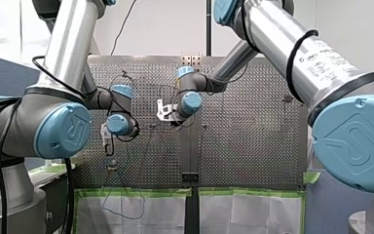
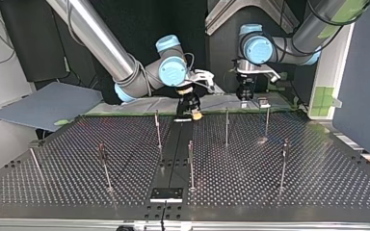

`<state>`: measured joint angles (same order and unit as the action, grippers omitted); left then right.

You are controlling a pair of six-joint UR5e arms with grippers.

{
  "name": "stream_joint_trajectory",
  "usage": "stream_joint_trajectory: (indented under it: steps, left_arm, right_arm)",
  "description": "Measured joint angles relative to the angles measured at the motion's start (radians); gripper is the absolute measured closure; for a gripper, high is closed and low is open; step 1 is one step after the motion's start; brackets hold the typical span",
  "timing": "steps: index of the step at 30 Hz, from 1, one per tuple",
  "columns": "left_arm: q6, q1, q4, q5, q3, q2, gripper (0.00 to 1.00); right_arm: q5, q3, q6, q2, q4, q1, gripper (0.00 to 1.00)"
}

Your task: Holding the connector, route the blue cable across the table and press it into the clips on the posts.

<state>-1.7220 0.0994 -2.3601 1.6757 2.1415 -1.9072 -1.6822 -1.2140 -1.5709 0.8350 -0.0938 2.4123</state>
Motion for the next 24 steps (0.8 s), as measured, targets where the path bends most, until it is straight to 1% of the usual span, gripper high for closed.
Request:
stream_joint_trajectory:
  steps: [10,15,20,24]
  left_arm:
    - [-0.026,-0.007,0.016,-0.038,-0.03,-0.005,1.0]
    - [-0.032,-0.011,0.016,-0.047,-0.045,-0.033,1.0]
    - [-0.032,-0.012,0.024,-0.049,-0.071,-0.076,1.0]
    - [-0.033,-0.013,0.026,-0.046,-0.098,-0.089,1.0]
  right_arm:
    - [0.009,0.0,0.0,-0.008,-0.013,-0.01,1.0]
    - [0.019,0.0,0.0,-0.028,-0.017,-0.018,1.0]
    - [0.023,0.001,0.0,-0.033,-0.019,-0.026,1.0]
    - [0.024,0.001,0.0,-0.033,-0.02,-0.031,1.0]
